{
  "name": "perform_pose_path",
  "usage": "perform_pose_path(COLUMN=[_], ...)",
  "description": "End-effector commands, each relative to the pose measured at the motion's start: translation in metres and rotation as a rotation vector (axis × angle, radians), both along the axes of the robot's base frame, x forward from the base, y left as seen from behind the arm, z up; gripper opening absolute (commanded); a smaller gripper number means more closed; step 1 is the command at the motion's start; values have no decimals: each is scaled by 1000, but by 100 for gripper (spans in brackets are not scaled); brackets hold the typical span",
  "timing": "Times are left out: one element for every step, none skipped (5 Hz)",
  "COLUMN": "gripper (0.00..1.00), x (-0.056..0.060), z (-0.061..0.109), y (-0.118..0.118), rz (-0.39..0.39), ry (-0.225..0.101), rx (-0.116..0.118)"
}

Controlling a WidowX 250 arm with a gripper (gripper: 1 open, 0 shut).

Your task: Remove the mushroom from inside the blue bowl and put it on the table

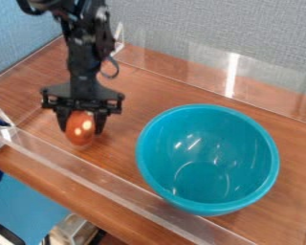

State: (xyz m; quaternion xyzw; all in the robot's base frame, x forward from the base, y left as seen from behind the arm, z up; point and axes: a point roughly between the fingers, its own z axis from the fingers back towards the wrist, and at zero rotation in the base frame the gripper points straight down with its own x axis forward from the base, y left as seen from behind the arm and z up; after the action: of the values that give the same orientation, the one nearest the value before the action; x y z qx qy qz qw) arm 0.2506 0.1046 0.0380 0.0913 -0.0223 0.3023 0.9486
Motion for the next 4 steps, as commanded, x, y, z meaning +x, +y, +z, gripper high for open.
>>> perform_pose_path(gripper=[0,0,100,0], x=[7,8,10,12], z=[-5,-7,-9,-11], y=[3,4,5,6], rz=[-9,-11,-10,-8], ry=[-18,-18,-16,-16], rx=[3,-4,-12,-17])
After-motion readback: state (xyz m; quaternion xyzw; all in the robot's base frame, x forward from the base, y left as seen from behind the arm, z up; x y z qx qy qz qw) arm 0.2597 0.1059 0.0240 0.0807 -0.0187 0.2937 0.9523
